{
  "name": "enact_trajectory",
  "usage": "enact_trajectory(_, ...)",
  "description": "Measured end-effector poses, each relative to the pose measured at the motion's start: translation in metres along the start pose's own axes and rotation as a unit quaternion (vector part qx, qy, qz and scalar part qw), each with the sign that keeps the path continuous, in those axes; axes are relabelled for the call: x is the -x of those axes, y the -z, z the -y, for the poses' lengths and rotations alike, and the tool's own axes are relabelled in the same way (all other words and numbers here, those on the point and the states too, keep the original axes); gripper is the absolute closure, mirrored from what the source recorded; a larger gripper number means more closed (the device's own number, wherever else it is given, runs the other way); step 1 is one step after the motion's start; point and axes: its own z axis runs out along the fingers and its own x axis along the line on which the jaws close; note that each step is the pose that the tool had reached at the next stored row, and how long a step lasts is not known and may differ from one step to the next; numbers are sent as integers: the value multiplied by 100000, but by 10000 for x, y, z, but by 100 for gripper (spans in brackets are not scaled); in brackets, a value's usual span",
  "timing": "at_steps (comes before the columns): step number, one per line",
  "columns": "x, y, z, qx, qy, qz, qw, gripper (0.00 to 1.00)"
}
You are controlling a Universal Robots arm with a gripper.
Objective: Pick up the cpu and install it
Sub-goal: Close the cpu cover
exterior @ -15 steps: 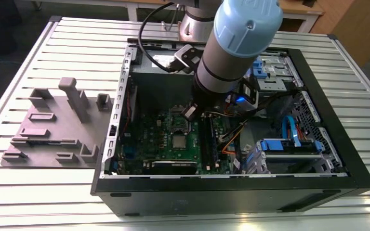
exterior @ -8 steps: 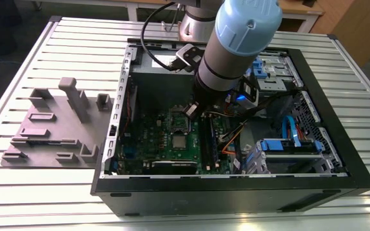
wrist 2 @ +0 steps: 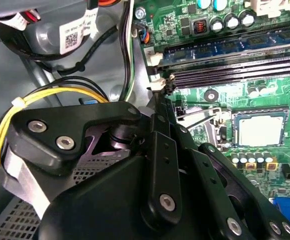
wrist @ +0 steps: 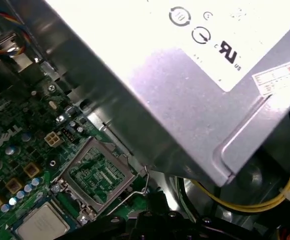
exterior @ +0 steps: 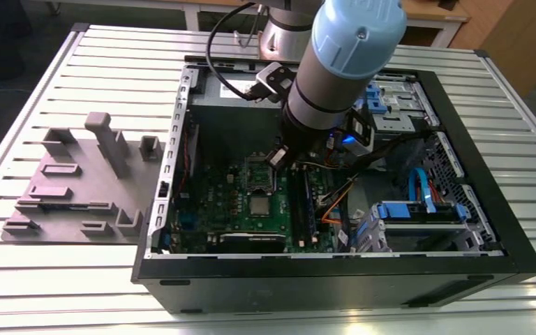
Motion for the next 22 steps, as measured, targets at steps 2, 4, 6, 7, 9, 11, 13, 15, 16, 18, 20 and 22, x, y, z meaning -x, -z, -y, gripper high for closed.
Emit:
enact_trajectory(2,1,-4,0,-124,-1004,220,99995,89)
enact_trajectory(4,-1,-7,0,-164,-1335,293,99991,89)
enact_trajectory(6,-8,-9,-7,-169,-1347,295,99990,89)
enact_trajectory(7,-11,-9,-10,-168,-1337,293,99990,89)
enact_trajectory(9,-17,-11,-15,-165,-1333,294,99991,89)
enact_trajectory(11,-22,-12,-20,-163,-1333,297,99991,89)
enact_trajectory(13,-22,-16,-19,-161,-1357,306,99990,89)
enact_trajectory(15,-23,-17,-19,-183,-1472,319,99988,89)
enact_trajectory(16,-24,-18,-20,-186,-1493,324,99988,89)
enact_trajectory(18,-31,-21,-26,-187,-1503,335,99988,89)
enact_trajectory(20,-37,-23,-32,-184,-1499,331,99988,89)
enact_trajectory(22,-37,-26,-31,-201,-1630,357,99986,89)
